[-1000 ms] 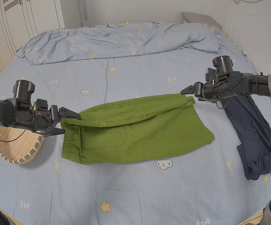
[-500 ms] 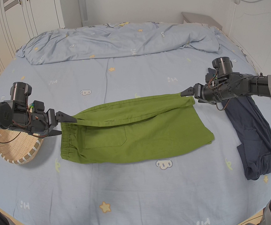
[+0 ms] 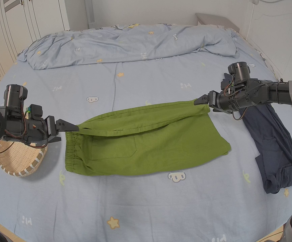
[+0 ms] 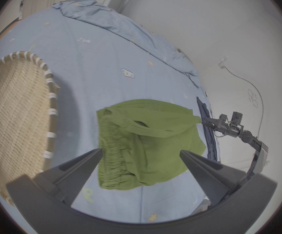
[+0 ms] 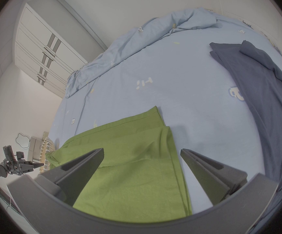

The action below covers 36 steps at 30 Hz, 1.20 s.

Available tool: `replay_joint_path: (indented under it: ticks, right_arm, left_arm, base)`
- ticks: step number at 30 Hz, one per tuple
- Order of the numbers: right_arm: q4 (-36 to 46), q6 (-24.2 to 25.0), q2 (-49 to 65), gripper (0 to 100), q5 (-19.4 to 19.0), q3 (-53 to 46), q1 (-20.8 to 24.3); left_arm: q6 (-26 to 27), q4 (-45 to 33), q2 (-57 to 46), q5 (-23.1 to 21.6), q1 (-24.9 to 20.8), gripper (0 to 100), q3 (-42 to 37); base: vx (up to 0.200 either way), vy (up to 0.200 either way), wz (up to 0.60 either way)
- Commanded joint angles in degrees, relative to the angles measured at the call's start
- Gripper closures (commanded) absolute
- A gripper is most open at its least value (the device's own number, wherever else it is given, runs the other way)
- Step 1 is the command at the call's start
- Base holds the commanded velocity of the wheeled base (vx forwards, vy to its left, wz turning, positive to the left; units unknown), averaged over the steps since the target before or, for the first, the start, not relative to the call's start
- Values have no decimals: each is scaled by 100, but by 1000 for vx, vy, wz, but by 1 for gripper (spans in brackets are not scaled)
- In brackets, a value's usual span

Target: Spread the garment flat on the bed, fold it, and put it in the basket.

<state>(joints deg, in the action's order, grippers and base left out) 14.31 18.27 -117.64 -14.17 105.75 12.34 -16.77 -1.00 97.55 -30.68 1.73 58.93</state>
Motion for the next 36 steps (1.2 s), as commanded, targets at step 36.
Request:
replay_joint_path:
  ticks: [36]
  right_arm:
    - [10, 405, 760, 0, -130, -793, -258]
  left_arm:
    - [-1539, 91, 2198, -17, 3, 0, 2553]
  base:
    - [0, 0, 0]
